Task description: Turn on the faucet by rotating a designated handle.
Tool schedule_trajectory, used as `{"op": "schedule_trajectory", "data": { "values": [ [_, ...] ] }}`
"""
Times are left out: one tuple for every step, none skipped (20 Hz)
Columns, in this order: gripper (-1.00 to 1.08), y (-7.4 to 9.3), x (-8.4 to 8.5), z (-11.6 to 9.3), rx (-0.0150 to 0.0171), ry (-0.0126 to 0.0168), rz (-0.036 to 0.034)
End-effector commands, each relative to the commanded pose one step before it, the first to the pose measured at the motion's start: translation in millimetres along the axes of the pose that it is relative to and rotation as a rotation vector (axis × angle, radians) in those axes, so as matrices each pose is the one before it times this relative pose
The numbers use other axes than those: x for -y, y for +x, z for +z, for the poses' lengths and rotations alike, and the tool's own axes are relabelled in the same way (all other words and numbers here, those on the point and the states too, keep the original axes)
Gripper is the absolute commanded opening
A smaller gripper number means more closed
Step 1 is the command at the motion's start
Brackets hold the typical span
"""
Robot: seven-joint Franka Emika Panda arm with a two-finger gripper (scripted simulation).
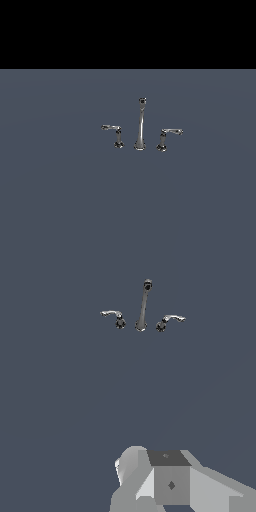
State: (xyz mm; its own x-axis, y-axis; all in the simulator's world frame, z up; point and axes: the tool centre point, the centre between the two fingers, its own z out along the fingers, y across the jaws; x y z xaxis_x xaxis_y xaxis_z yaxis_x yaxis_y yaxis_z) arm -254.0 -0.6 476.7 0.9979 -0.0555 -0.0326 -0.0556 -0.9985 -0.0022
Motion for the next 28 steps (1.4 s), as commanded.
{"op": "schedule_trajectory", "data": {
  "values": [
    [-1.0, 0.0, -0.01, 0.0, 0.0, 0.0, 0.0],
    [-1.0, 0.14, 0.06, 0.16, -0.00002, 0.0, 0.00069],
    [-1.0, 0.43, 0.18, 0.48, -0.00003, 0.00005, 0.00195],
    [-1.0, 0.72, 0.27, 0.79, -0.00005, 0.00008, 0.00338],
    [-1.0, 1.0, 0.4, 1.11, -0.00006, 0.00011, 0.00466],
    [-1.0, 1.29, 0.51, 1.43, -0.00008, 0.00014, 0.00602],
    [-1.0, 1.58, 0.62, 1.74, -0.0001, 0.00017, 0.00737],
    [-1.0, 1.87, 0.73, 2.07, -0.00012, 0.0002, 0.00873],
    [-1.0, 2.16, 0.85, 2.39, -0.00014, 0.00023, 0.01007],
    [-1.0, 2.46, 0.96, 2.71, -0.00016, 0.00026, 0.01143],
    [-1.0, 2.76, 1.07, 3.04, -0.00018, 0.00029, 0.01282],
    [-1.0, 3.06, 1.19, 3.37, -0.0002, 0.00032, 0.01421],
    [-1.0, 3.37, 1.31, 3.7, -0.00022, 0.00035, 0.01559],
    [-1.0, 3.68, 1.42, 4.03, -0.00024, 0.00039, 0.01702],
    [-1.0, 3.99, 1.54, 4.37, -0.00026, 0.00042, 0.01842],
    [-1.0, 4.31, 1.66, 4.71, -0.00028, 0.00045, 0.01985],
    [-1.0, 4.61, 1.77, 5.03, -0.0003, 0.00048, 0.02119],
    [-1.0, 4.89, 1.87, 5.33, -0.00031, 0.00051, 0.02245],
    [-1.0, 5.16, 1.97, 5.61, -0.00033, 0.00054, 0.02363],
    [-1.0, 5.41, 2.07, 5.87, -0.00035, 0.00056, 0.02473],
    [-1.0, 5.65, 2.15, 6.12, -0.00036, 0.00059, 0.02579],
    [-1.0, 5.89, 2.24, 6.36, -0.00038, 0.00061, 0.02678],
    [-1.0, 6.06, 2.3, 6.54, -0.00039, 0.00063, 0.02751],
    [-1.0, 6.1, 2.31, 6.57, -0.00039, 0.00063, 0.02765],
    [-1.0, 6.13, 2.32, 6.59, -0.00039, 0.00063, 0.02771],
    [-1.0, 6.15, 2.33, 6.6, -0.00039, 0.00063, 0.02777],
    [-1.0, 6.18, 2.33, 6.61, -0.0004, 0.00063, 0.02783],
    [-1.0, 6.2, 2.34, 6.62, -0.0004, 0.00063, 0.02786]
  ]
}}
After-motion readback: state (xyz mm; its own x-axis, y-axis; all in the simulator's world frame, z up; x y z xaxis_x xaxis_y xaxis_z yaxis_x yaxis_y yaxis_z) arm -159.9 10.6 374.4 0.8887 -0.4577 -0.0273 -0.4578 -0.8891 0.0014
